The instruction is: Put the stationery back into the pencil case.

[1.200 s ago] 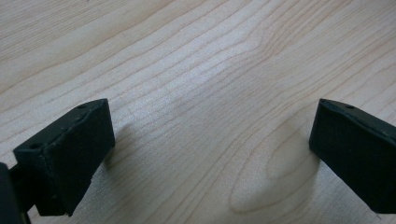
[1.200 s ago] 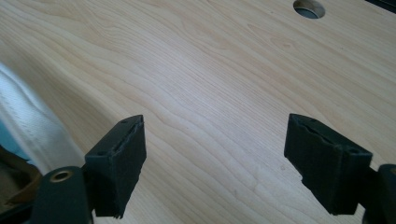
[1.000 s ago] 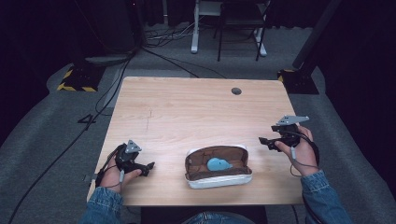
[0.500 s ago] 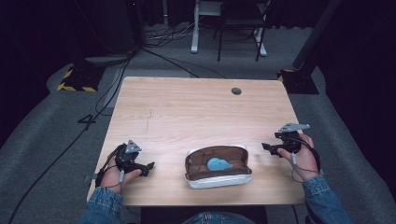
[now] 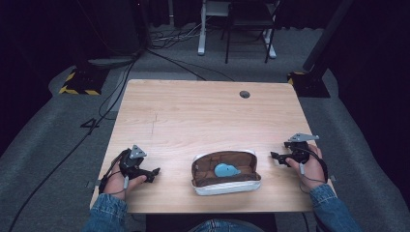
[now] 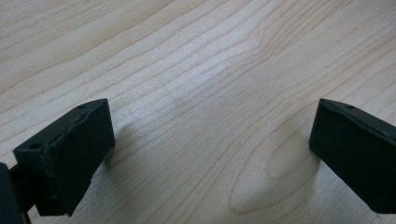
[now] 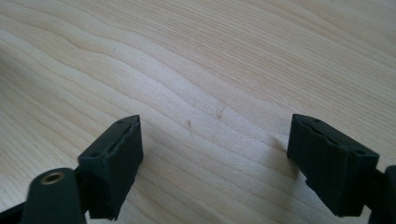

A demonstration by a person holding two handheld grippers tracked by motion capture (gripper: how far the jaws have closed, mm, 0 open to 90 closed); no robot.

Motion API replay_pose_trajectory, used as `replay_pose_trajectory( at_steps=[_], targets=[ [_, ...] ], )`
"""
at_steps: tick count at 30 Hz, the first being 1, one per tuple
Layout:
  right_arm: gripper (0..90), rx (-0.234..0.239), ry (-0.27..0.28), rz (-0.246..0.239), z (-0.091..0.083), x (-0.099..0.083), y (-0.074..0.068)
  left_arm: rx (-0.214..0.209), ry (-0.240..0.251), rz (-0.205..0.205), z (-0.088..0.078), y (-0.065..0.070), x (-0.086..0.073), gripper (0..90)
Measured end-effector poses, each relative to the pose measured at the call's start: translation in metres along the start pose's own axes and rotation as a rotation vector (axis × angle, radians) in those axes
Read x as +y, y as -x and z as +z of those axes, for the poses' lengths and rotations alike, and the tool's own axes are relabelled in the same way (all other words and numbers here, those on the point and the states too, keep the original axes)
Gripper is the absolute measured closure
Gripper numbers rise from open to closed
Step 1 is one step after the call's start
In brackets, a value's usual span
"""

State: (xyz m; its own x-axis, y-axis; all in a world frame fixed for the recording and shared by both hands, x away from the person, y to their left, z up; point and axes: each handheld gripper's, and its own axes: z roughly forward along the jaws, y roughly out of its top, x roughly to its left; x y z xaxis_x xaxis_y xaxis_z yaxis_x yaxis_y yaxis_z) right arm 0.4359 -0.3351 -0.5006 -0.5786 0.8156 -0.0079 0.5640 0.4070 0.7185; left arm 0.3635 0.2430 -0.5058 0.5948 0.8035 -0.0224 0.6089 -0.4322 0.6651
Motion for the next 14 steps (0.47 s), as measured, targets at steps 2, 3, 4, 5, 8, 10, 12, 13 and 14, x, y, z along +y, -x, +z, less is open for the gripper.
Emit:
replay_pose_trajectory(
  at_steps=[2, 3, 4, 5, 8, 10, 12, 13, 14],
  targets=[
    [13.1, -0.007, 0.008, 0.007, 0.0015, -0.001, 0.0004, 0.001, 0.0, -0.001, 0.0, 0.0001, 0.0, 0.3],
    [11.3, -0.019, 0.018, 0.02, 0.0033, -0.0015, -0.0005, 0.001, 0.0, 0.0, 0.0001, 0.0, 0.0001, 0.3],
    [11.2, -0.021, 0.016, 0.02, 0.0035, -0.0013, -0.0005, 0.0, 0.0, -0.001, 0.0001, 0.0, 0.0001, 0.3],
    [11.2, -0.021, 0.016, 0.02, 0.0036, -0.0013, -0.0005, 0.001, 0.0, 0.003, 0.0, -0.0001, 0.0001, 0.3],
    [11.2, -0.02, 0.016, 0.02, 0.0036, -0.0013, -0.0005, 0.002, 0.001, 0.005, 0.0001, -0.0003, 0.0002, 0.3],
    [11.2, -0.02, 0.016, 0.02, 0.0035, -0.0013, -0.0005, 0.001, 0.001, 0.006, 0.0002, -0.0005, 0.0003, 0.3],
    [11.2, -0.02, 0.016, 0.02, 0.0036, -0.0013, -0.0005, 0.001, 0.001, 0.007, 0.0002, -0.0005, 0.0004, 0.3],
    [11.2, -0.02, 0.016, 0.02, 0.0035, -0.0013, -0.0005, 0.001, 0.001, 0.007, 0.0002, -0.0005, 0.0004, 0.3],
    [11.2, -0.02, 0.016, 0.02, 0.0035, -0.0013, -0.0005, 0.001, 0.001, 0.006, 0.0002, -0.0005, 0.0003, 0.3]
  ],
)
